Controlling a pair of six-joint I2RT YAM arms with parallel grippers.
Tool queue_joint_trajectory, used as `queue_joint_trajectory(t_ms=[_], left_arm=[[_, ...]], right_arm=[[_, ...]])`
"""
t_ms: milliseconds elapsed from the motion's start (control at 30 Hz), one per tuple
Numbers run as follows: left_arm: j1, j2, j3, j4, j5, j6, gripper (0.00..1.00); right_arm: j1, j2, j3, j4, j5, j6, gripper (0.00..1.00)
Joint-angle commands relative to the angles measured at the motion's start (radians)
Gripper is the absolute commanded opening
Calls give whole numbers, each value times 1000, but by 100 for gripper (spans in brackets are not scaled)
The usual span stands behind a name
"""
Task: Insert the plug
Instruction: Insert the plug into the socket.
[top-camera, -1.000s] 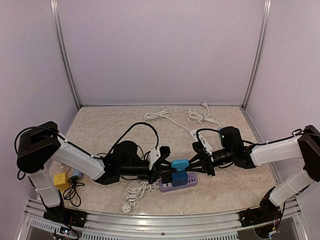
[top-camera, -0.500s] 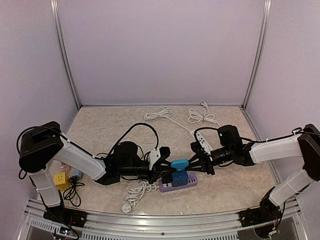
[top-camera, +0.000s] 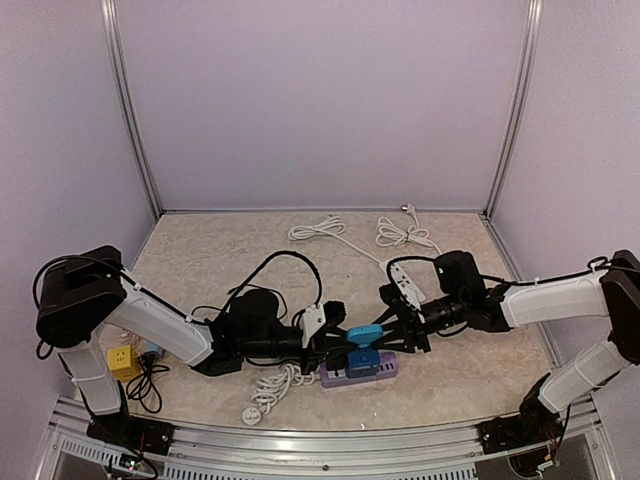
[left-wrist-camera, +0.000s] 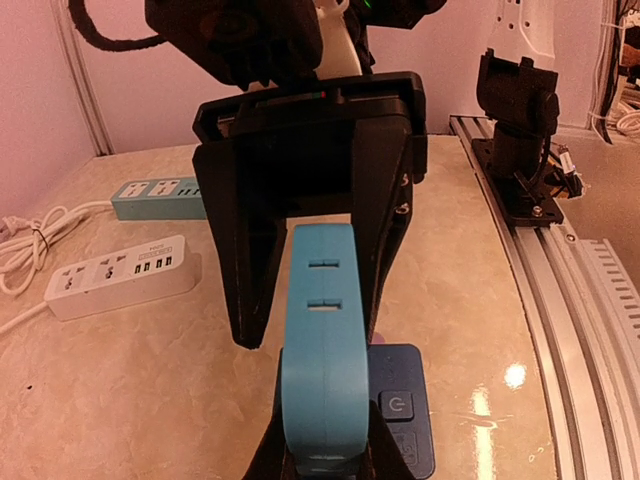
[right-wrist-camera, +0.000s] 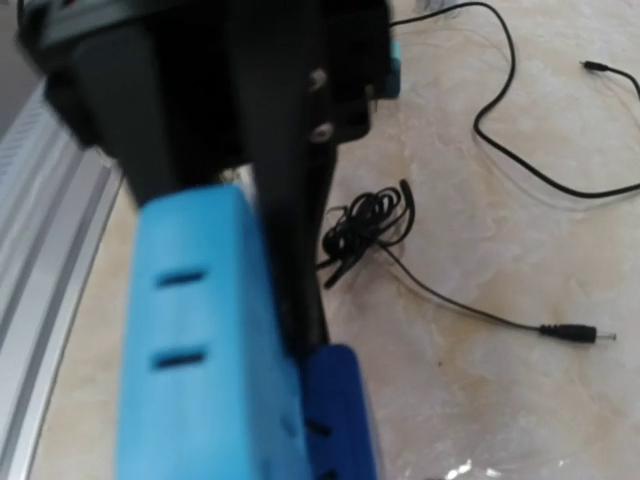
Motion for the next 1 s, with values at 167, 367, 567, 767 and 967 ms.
queue_joint_trajectory(t_ms=[167,367,567,767,967], left_arm=[[-24,-27,-7,-11,-1,-52,0],[-26,-38,-8,3,-45,-64,0],[-10,-75,17,-16,-73,-16,0],[-12,-64,16,8,-48,-54,0],[-16,-66,22,38,-40,-77,0]], right_arm=[[8,26,-23,114,-3,84,54],[19,17,-36,124,-18,79,62],[23,-17,-47,118,-16,64,66],[25,4,-42,120,14,65,66],[26,21,-52,183,32,99,64]])
